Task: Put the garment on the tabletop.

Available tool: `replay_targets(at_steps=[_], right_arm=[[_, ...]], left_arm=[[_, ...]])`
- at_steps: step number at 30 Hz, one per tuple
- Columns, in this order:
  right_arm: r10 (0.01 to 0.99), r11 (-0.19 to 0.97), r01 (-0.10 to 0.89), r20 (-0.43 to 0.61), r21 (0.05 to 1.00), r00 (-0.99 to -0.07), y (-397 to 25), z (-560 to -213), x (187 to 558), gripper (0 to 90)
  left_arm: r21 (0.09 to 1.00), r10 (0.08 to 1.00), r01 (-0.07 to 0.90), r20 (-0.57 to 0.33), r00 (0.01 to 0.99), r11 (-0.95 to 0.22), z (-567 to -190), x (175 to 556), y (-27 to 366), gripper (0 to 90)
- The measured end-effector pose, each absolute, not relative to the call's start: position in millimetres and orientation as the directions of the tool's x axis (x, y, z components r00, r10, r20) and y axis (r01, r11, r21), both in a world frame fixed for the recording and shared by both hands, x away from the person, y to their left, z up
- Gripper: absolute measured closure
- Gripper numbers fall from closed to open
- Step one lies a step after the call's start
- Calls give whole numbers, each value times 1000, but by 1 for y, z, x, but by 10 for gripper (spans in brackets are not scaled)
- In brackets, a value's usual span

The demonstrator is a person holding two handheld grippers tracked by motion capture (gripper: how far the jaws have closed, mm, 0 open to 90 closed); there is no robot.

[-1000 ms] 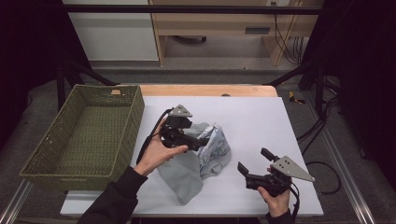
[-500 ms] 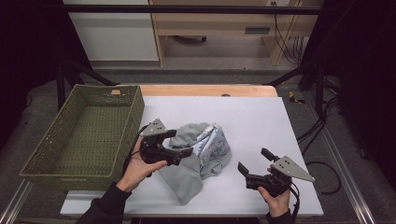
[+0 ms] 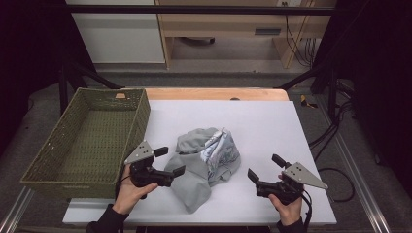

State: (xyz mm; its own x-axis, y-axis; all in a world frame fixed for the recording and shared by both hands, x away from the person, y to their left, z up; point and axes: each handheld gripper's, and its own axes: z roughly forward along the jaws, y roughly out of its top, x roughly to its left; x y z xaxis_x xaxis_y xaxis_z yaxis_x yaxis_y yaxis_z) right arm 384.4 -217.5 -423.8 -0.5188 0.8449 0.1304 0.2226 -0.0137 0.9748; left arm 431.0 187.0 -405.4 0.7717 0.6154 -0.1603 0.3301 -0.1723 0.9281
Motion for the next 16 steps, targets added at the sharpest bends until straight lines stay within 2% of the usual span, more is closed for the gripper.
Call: replay_targets(at_steps=[11, 16], right_arm=[[848, -24, 235, 144, 972, -510, -221, -425, 384, 3], [843, -12, 225, 131, 974, -521, -222, -425, 383, 3]], left_arm=[[941, 650, 306, -144, 746, -144, -417, 417, 206, 47], [940, 662, 323, -175, 728, -106, -418, 415, 212, 44]])
